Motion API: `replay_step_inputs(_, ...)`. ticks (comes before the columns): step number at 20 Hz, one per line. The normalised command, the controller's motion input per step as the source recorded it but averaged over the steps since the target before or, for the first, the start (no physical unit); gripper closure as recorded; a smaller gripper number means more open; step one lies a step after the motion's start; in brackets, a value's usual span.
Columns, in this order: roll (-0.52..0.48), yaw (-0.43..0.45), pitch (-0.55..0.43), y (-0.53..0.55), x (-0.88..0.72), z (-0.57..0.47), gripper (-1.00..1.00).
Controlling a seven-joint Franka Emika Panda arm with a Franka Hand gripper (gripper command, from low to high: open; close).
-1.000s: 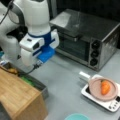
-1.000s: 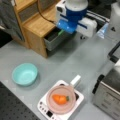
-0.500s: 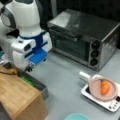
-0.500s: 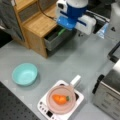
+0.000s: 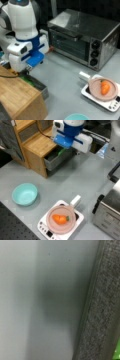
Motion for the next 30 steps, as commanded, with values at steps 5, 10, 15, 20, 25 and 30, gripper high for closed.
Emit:
replay_step_inputs(5, -0.074, 0.128, -0.07, -0.15, -0.08, -0.22, -1.0)
replay_step_inputs(10, -0.073, 0.103, -0.109, -0.07, -0.18, -0.28, -1.0)
replay_step_inputs(15, -0.086, 0.065, -0.146, 0.01, -0.23, -0.25, -1.0)
replay_step_inputs(20, -0.096, 0.037, -0.176, 0.06, -0.21, -0.24, -1.0)
replay_step_inputs(25, -0.097, -0.019, -0.158, 0.15, -0.21, -0.19, -1.0)
replay_step_inputs(30, -0.089, -0.093, -0.138, 0.29, -0.23, -0.16, -1.0)
